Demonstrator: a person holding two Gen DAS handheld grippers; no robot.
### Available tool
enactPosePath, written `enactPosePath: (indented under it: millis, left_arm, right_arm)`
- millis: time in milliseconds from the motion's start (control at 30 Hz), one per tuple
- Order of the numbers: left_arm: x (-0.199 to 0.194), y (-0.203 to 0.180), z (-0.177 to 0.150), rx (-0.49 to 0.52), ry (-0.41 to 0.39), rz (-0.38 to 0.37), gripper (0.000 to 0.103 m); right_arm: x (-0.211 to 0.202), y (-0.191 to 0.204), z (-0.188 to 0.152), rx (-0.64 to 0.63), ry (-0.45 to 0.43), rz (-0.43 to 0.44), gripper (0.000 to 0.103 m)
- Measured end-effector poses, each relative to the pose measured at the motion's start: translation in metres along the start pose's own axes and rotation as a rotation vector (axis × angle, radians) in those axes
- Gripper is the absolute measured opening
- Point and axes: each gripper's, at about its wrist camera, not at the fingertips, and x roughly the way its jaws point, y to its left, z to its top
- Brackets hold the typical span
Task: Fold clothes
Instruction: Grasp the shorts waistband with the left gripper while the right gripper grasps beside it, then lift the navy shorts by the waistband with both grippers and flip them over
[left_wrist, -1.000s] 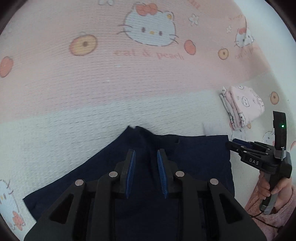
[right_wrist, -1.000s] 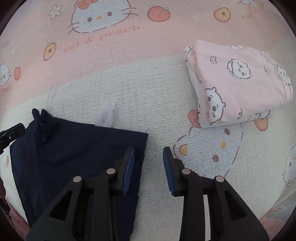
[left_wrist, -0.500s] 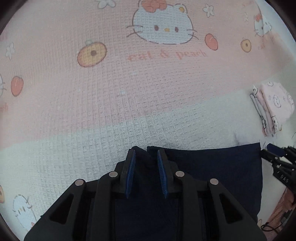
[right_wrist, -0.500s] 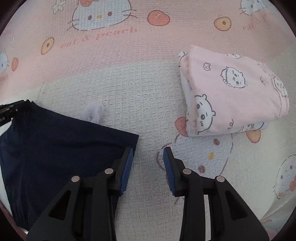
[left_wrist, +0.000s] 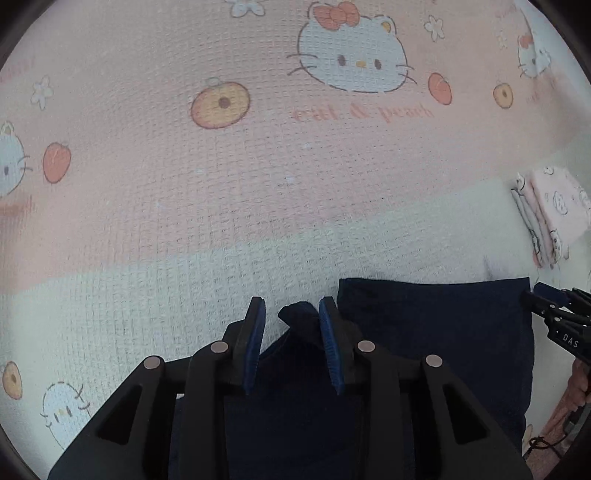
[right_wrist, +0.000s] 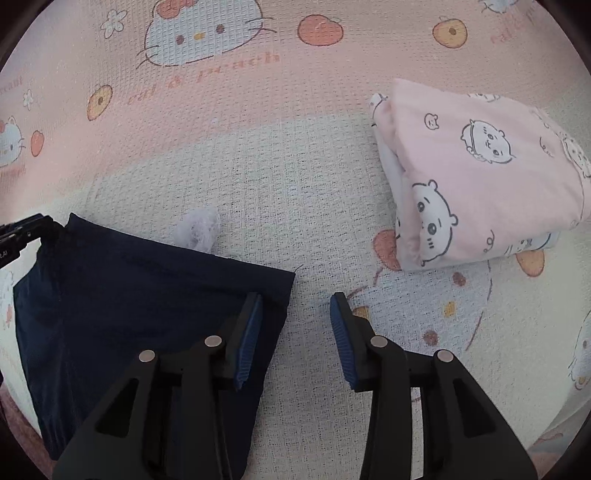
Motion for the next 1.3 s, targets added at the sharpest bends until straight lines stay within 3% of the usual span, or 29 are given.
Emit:
enactPosePath:
  millis: [100, 200, 367, 467, 667, 933, 1067, 1200, 1300]
  left_arm:
    - [-0.005, 0.009, -0.023, -0.040, 0.012, -0.005, 0.032]
    - [-0.015, 0.026, -0.045, -0.157, -0.035, -0.113, 0.032]
    - [-0.009, 0.033, -0.065, -0.176, 0.021, -0.072, 0.032]
    - [-0.022, 0.038, -0.087, -0.233, 0.032, -0.102, 0.032]
    - [-0.041, 0.048, -0.151, -0.400, 0.123, -0.143, 0.032]
    - [-0.077, 0.047, -0.231, -0.553, 0.188, -0.163, 0.033]
    - [-0.083, 0.045, -0.273, -0.635, 0.220, -0.174, 0.033]
    - [-0.078, 0.037, -0.297, -0.627, 0.253, -0.183, 0.033]
    - [-0.080, 0.030, -0.295, -0.576, 0.243, -0.128, 0.033]
  right_arm:
    - [-0.005, -0.006, -0.006, 0.004, 0.003, -0.016, 0.039]
    - [-0.013, -0.006, -0.011, -0.002, -0.005, -0.021, 0.039]
    - [-0.021, 0.003, -0.027, -0.027, 0.003, -0.052, 0.039]
    - [-0.020, 0.004, -0.027, -0.007, 0.024, -0.058, 0.039]
    - [-0.056, -0.006, -0.046, 0.112, 0.058, 0.124, 0.039]
    - [-0.075, 0.029, -0.150, 0.092, 0.151, 0.171, 0.039]
    - [-0.073, 0.036, -0.185, 0.078, 0.196, 0.168, 0.039]
    - [-0.075, 0.036, -0.202, 0.048, 0.202, 0.143, 0.039]
    - [-0.077, 0.037, -0.215, 0.025, 0.207, 0.125, 0.039]
